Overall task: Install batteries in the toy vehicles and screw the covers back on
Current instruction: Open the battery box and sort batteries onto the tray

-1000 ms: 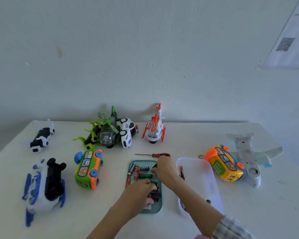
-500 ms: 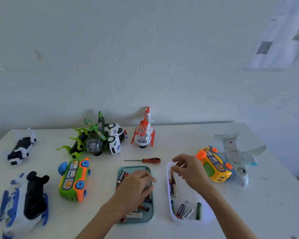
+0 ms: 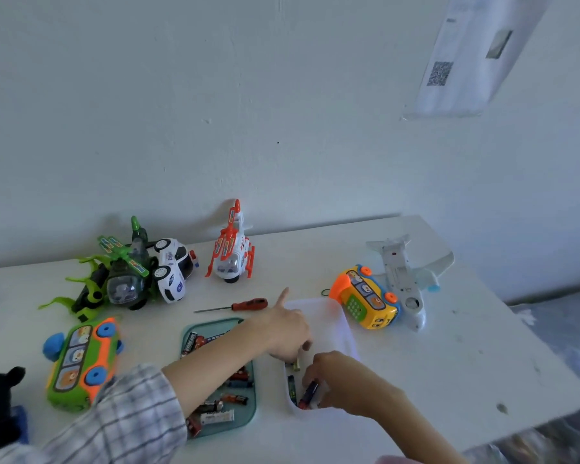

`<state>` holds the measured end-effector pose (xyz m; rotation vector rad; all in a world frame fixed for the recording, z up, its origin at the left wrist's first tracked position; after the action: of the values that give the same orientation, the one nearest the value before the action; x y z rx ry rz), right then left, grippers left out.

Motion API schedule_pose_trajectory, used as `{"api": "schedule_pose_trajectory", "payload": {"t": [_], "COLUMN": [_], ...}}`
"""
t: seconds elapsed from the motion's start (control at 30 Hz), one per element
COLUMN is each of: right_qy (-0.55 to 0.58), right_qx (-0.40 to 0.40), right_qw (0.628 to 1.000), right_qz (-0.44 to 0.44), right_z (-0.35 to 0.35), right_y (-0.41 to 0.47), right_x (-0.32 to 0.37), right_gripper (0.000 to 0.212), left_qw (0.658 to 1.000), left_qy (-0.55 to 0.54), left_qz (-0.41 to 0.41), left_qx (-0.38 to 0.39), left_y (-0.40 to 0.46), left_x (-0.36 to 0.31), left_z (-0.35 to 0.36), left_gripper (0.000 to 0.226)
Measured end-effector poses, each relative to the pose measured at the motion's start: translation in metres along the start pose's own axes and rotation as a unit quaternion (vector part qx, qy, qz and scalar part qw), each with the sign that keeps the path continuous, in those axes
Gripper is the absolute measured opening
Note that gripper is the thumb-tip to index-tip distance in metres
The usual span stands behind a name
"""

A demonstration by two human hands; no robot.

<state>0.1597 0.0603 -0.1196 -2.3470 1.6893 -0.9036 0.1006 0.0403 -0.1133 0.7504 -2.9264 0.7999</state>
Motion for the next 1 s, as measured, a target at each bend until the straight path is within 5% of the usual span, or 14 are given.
{"api": "schedule_pose_trajectory", "payload": {"t": [0.17,0.77,0.9,1.0], "right_qy": [0.001,0.024,0.044,0.061], "right_qx": [-0.01,-0.042,-0.052,-0.061], "right_qw": [1.0,0.999,0.997,0.996], "right_qz": [0.0,0.018,0.027,0.033], "right_z": [-0.002,-0.006,-0.007,-0.009], "right_y": [0.0,-0.003,-0.003,-0.004], "right_x": [-0.004,-0.007,-0.01,-0.012], "right_gripper": [0.022,0.02,0.028,0.034], "left_qw": [0.997,0.98,0.984,0.99], "left_qy": [0.06,0.182,0.174,0.009], "left_qz": [0.043,0.047,-0.004,-0.087], "left_qx": [-0.004,0.057,-0.023,-0.111], "left_y": [-0.001,-0.008,-0.021,-0.052], "left_x": [-0.012,-0.014,0.001,0.036], "left_z": [0.0,-0.001,-0.024,-0.044], "left_gripper": [0.015,0.021,0.021,0.019]}}
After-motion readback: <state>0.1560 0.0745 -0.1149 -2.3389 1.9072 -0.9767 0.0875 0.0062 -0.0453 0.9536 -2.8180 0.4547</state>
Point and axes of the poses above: each hand's wrist, its own y-axis towards the middle knuckle, its own z-axis out of the palm, x = y × z, the point moved 10 cm from there along y, towards the middle knuckle, and after that the axes turned 4 degrees about y, right-handed, at the moved point
